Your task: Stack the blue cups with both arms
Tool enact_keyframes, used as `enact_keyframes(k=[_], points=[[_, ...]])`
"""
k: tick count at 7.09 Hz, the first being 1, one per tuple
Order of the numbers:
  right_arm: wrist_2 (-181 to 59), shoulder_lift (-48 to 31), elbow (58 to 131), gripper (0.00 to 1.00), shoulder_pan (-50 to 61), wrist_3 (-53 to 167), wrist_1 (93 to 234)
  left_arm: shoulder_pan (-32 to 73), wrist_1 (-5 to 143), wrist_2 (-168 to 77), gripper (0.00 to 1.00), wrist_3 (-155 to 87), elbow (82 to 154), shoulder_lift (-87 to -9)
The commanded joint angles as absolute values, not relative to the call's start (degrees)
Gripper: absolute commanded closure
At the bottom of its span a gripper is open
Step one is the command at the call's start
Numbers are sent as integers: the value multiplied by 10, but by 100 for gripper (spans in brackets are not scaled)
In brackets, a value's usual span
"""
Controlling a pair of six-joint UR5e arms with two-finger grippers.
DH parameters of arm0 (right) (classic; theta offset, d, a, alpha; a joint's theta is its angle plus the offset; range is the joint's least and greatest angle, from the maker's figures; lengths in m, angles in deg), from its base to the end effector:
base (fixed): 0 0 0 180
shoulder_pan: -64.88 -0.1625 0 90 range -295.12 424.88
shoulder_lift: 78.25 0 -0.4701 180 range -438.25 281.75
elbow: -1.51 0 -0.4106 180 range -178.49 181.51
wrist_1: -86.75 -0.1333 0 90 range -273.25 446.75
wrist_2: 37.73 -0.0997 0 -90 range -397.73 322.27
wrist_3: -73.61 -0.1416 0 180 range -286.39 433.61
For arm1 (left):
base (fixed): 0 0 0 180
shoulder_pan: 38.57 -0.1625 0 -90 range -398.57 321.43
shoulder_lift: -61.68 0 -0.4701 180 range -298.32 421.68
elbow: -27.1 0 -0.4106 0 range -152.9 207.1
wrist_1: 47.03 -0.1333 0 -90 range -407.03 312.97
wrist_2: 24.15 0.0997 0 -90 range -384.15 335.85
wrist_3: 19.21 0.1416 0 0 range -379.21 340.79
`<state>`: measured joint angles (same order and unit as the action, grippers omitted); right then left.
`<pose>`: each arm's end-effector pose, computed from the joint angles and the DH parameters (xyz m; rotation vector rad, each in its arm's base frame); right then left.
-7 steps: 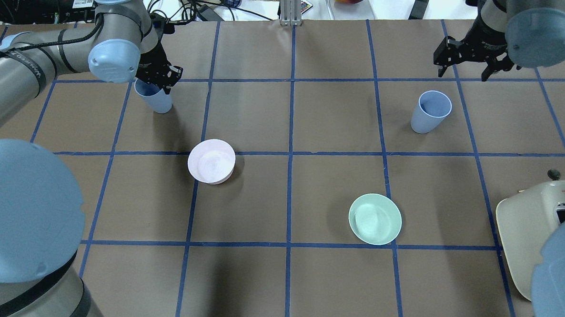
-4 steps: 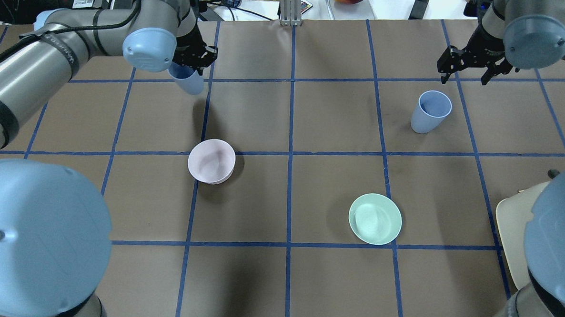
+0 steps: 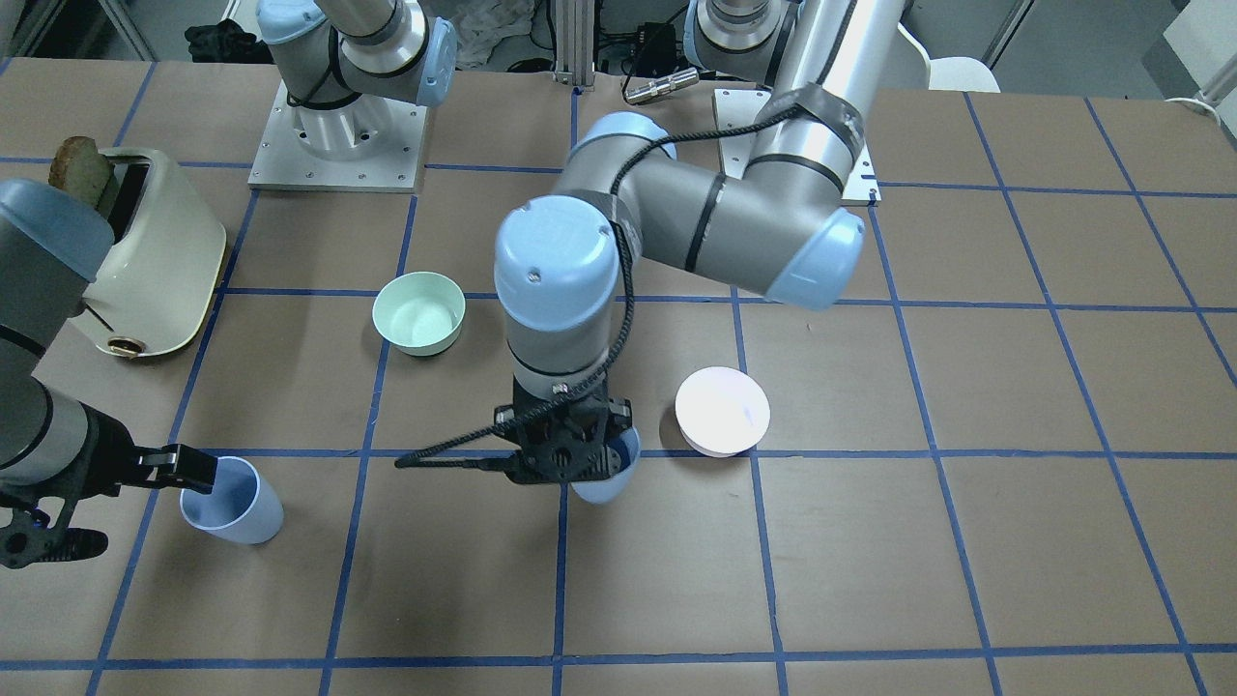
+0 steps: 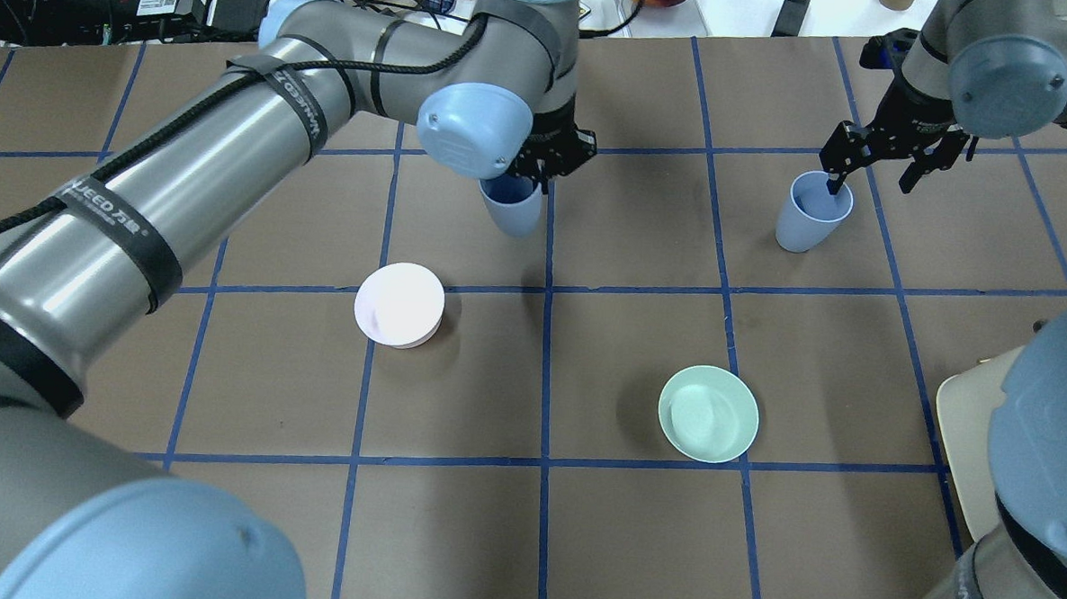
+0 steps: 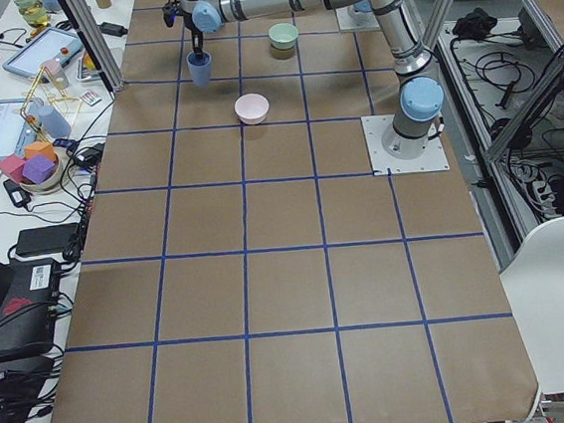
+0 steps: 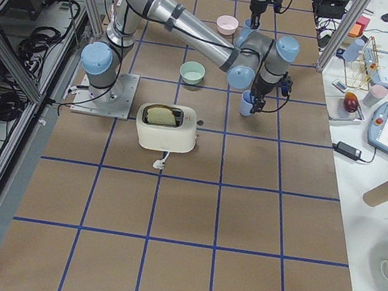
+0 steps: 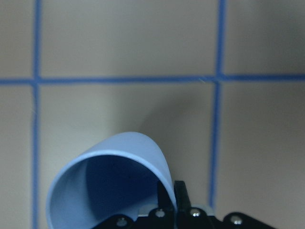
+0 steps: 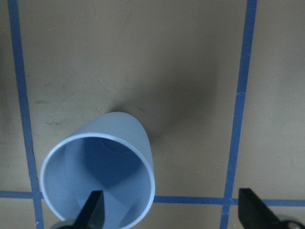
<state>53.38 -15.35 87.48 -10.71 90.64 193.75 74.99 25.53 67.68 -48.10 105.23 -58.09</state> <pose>-0.0418 -0.6873 0.2688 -0.0731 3.1262 0.1678 -0.4069 -0.6110 0.3020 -0.1444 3.1060 -0.0107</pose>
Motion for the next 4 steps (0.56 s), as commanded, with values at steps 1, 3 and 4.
enact_keyframes(k=[1, 3, 4], points=[[531, -178, 880, 0, -107, 924, 1941, 806, 269, 671, 100, -568, 1149, -543], [530, -197, 880, 3, -107, 922, 1946, 813, 269, 653, 100, -578, 1163, -533], [531, -194, 879, 68, -107, 918, 1957, 812, 271, 659, 41, -574, 1168, -535]])
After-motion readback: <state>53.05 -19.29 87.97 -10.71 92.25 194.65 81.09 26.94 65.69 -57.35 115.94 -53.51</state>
